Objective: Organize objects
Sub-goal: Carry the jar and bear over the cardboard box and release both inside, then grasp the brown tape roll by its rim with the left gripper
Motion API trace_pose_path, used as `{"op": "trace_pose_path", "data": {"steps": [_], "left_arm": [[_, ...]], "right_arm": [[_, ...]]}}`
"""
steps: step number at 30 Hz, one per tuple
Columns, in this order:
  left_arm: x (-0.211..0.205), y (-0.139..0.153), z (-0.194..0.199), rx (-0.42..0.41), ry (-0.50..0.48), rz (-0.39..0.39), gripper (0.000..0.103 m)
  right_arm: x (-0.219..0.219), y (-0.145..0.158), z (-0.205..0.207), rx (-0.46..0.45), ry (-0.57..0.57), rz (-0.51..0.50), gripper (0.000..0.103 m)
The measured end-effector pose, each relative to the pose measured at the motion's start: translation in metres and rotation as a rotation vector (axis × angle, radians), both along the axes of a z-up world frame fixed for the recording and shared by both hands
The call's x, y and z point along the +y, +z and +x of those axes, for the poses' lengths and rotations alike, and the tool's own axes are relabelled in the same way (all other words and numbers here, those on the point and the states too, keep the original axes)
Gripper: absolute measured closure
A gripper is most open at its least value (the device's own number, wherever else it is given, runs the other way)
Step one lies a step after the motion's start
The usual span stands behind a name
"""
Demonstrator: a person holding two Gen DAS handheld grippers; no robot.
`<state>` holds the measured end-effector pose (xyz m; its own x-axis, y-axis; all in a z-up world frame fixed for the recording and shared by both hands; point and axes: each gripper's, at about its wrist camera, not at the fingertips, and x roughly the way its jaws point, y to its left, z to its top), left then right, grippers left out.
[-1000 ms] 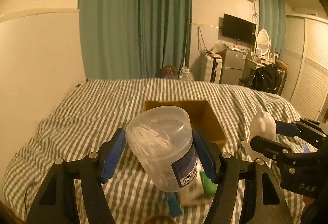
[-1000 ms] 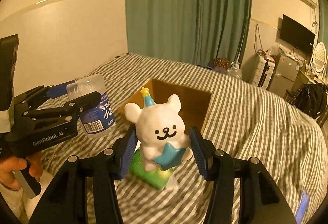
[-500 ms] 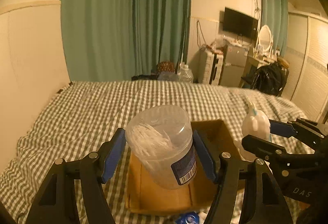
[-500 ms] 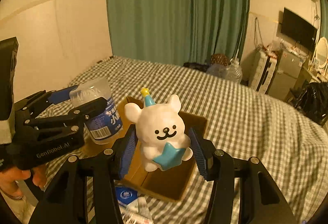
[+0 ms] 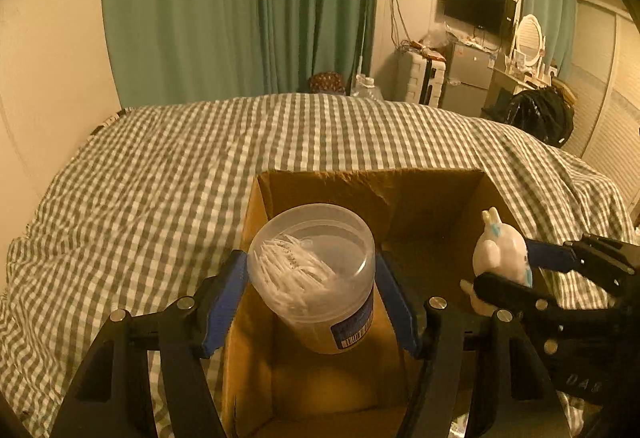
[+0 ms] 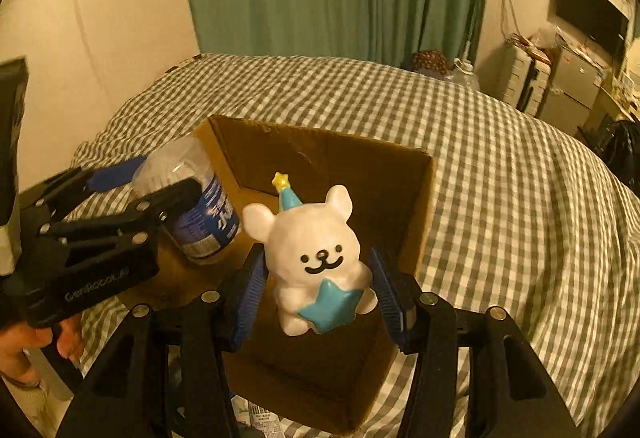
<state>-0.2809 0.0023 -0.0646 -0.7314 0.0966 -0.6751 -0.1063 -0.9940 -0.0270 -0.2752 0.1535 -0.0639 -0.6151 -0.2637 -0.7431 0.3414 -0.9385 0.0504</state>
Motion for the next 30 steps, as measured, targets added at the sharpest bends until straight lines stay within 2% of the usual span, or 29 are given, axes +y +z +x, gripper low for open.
{"op": "trace_pose_path", "data": {"steps": [2, 4, 6, 12, 14, 18, 22, 24, 26, 30], "left_arm": [[-0.001, 0.006, 0.004, -0.014, -0.005, 0.012, 0.035], [-0.003, 0.019, 0.012, 0.009, 0.003, 0.014, 0.029], [-0.005, 0.037, 0.023, 0.039, 0.013, 0.012, 0.014], [-0.011, 0.093, 0.070, 0.136, 0.023, -0.005, 0.005], [-0.014, 0.106, 0.088, 0.162, 0.028, -0.015, 0.001], [-0.014, 0.124, 0.129, 0.195, 0.039, -0.053, 0.000], [-0.014, 0.123, 0.165, 0.204, 0.068, -0.097, 0.000], [-0.017, 0.115, 0.180, 0.192, 0.080, -0.095, 0.000], [-0.018, 0.103, 0.195, 0.180, 0.099, -0.096, 0.000], [-0.014, 0.074, 0.215, 0.143, 0.142, -0.147, 0.000]], "right_arm": [[0.007, 0.010, 0.000, 0.019, -0.016, -0.014, 0.038], [0.014, 0.028, 0.009, 0.049, -0.036, -0.018, 0.031], [0.021, 0.049, 0.021, 0.084, -0.051, -0.024, 0.027], [0.027, 0.110, 0.064, 0.181, -0.065, -0.014, 0.016], [0.028, 0.130, 0.087, 0.219, -0.060, -0.011, 0.009], [0.032, 0.153, 0.138, 0.277, -0.041, -0.018, 0.003], [0.040, 0.153, 0.178, 0.296, -0.038, -0.013, 0.000], [0.043, 0.147, 0.193, 0.293, -0.037, 0.002, 0.000], [0.049, 0.136, 0.206, 0.287, -0.042, 0.022, 0.000], [0.061, 0.100, 0.216, 0.235, -0.057, 0.047, 0.000]]}}
